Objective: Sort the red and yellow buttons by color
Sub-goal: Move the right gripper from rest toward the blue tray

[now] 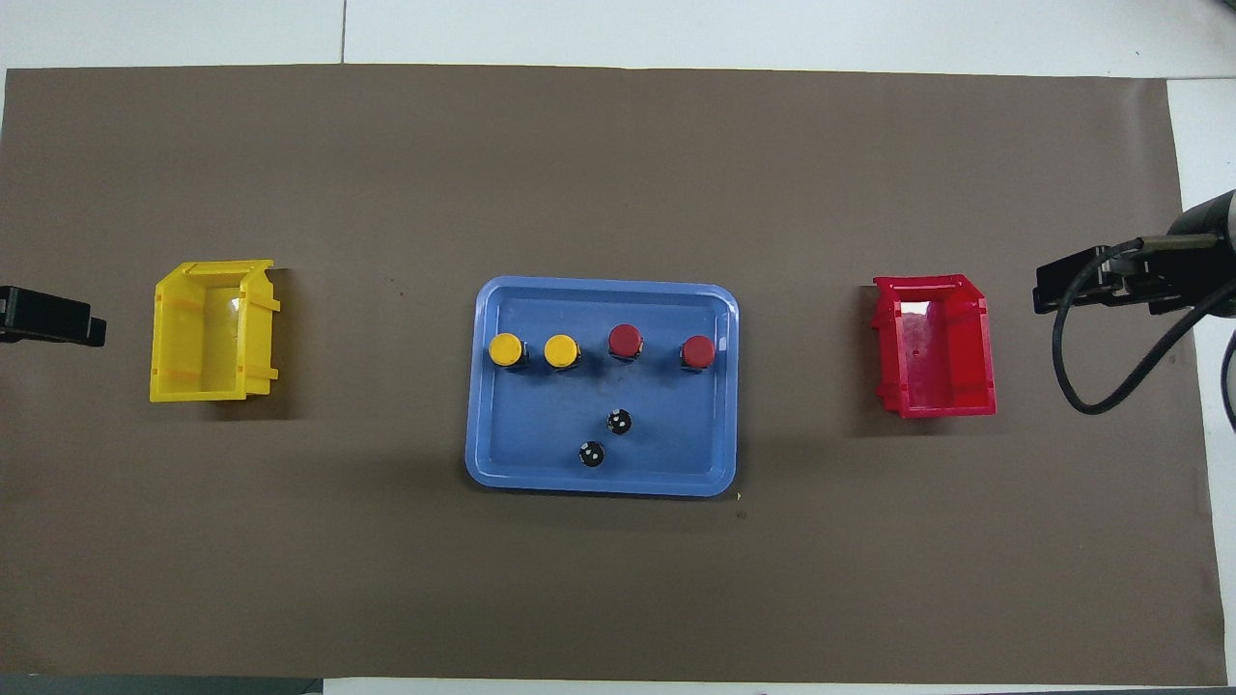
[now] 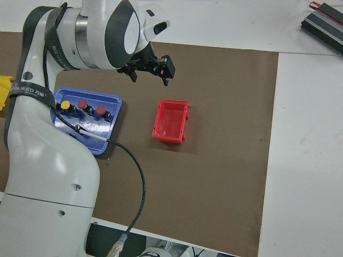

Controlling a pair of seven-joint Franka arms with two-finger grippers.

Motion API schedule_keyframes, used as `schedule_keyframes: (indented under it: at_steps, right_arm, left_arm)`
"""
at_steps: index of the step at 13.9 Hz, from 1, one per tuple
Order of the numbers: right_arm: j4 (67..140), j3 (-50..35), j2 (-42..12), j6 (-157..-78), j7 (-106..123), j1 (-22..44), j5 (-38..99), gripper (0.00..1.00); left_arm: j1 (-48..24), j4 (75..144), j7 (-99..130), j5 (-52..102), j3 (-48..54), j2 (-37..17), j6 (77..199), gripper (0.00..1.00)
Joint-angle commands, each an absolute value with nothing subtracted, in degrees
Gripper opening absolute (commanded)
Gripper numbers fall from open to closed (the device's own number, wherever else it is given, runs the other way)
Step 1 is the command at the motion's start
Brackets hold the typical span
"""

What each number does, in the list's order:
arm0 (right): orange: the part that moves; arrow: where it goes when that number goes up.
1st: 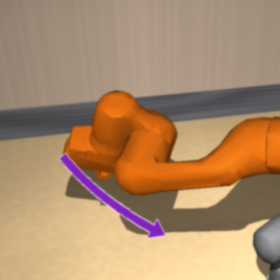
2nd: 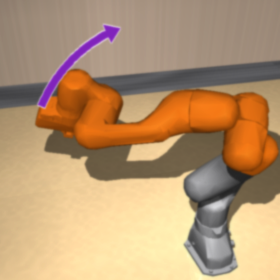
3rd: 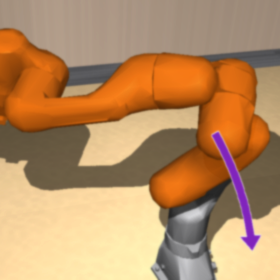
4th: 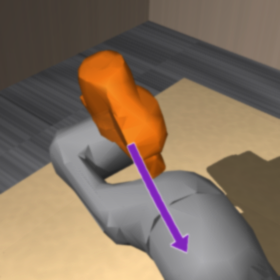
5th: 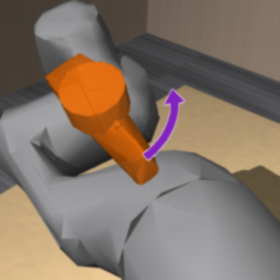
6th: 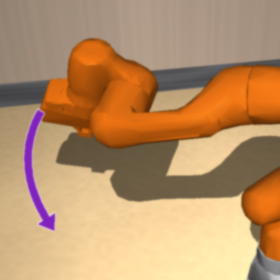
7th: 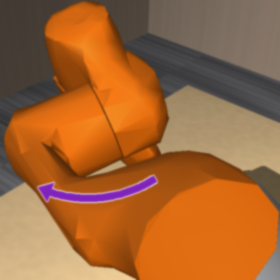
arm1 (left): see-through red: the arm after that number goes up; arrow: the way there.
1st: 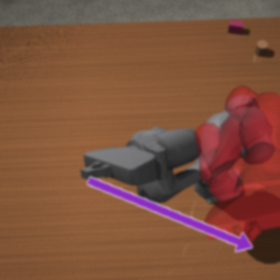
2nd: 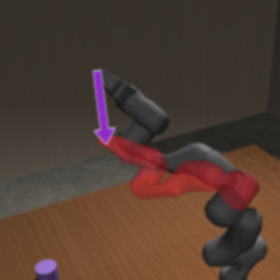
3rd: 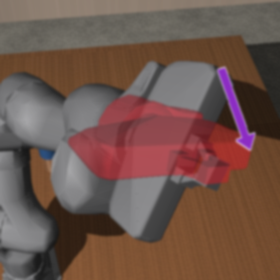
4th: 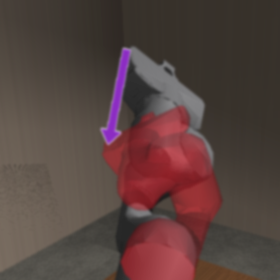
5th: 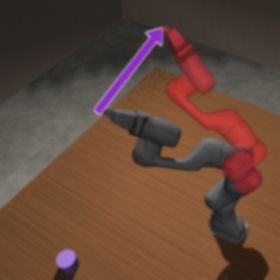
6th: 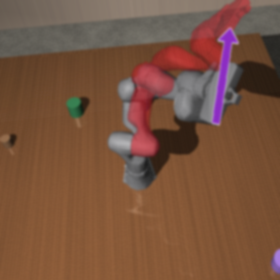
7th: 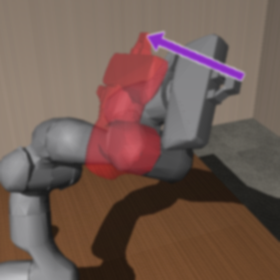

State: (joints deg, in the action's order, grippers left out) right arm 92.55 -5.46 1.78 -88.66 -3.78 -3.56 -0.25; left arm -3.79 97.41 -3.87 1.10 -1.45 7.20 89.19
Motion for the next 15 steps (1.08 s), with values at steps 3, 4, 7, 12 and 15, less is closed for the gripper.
schedule_keyframes:
  at_steps: [3,4,7,12,15]
  right_arm:
    - [92.81,-5.8,2.46,-88.68,-2.64,-4.31,-0.09,1.0]
    - [92.9,-5.8,2.46,-88.68,-2.64,-4.31,-0.09,1.0]
    - [92.99,-5.8,2.46,-88.86,-2.9,-4.04,-0.09,1.0]
    - [92.55,-6.5,1.33,-91.48,-2.99,-3.43,0.09,1.0]
    - [80.47,-7.91,-7.34,-86.95,-7.44,1.47,-0.35,1.0]
  left_arm:
    - [-3.16,98.88,-4.48,0.53,-0.97,8.88,88.86,1.0]
    - [-3.16,98.88,-4.48,0.61,-0.97,8.79,88.86,1.0]
    - [-2.81,98.96,-4.31,0.62,-1.05,8.79,89.3,1.0]
    - [-2.81,98.96,-4.39,0.62,-0.97,8.88,88.77,1.0]
    - [-2.81,98.96,-4.39,0.62,-0.88,8.79,88.86,1.0]
